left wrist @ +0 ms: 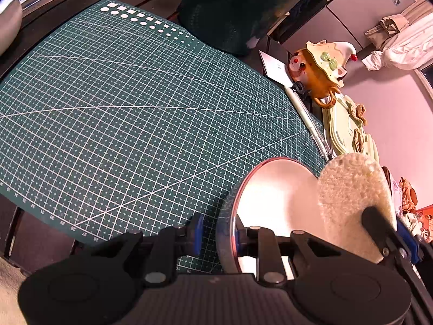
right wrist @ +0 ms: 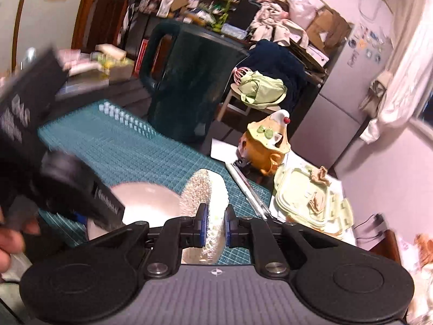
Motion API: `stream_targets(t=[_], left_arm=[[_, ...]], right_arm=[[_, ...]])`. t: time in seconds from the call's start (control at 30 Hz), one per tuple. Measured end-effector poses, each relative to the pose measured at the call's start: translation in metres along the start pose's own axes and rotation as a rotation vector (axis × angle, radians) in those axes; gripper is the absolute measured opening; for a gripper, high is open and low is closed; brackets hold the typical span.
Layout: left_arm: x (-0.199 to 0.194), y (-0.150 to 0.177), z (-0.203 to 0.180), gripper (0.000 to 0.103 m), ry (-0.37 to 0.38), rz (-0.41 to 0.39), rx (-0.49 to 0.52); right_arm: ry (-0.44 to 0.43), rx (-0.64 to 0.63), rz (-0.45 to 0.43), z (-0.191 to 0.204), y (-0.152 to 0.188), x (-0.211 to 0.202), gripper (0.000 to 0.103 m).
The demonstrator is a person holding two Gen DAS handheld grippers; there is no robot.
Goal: Clean bowl
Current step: 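Keep wiping the sponge around the bowl interior with the right gripper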
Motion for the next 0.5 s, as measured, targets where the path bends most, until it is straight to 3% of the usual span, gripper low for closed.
stream_targets(t=[0.13, 0.17, 0.33, 0.5], left_arm=[[0.0, 0.0, 0.0, 0.022, 0.0, 0.0, -0.001], [-0.001, 0.001, 0.0, 0.022, -0.001, 0.0, -0.002], [-0.001, 0.0, 0.0, 0.022, 0.0, 0.0, -0.003], [-0.001, 0.0, 0.0, 0.022, 0.001, 0.0, -0.002]], right_arm=[[-0.232, 0.168, 0.099, -0.016, 0.0, 0.015, 0.012], [-0.255, 0.18, 0.117, -0.016, 0.001, 0.019, 0.012], [-0.246, 0.13, 0.163, 0.004, 0.009, 0.04, 0.012], [-0.041, -0.037, 0.131, 0.024, 0.015, 0.036, 0.011]])
Point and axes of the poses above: each gripper's, at about its wrist camera, not at the fingertips, and x roughly the way its jaws point, z to its left, y to its underside, the point moved 3 cm from there along x, roughly the way its jaws point, and after that the axes turned 8 degrees about z, right-handed, at the moved point
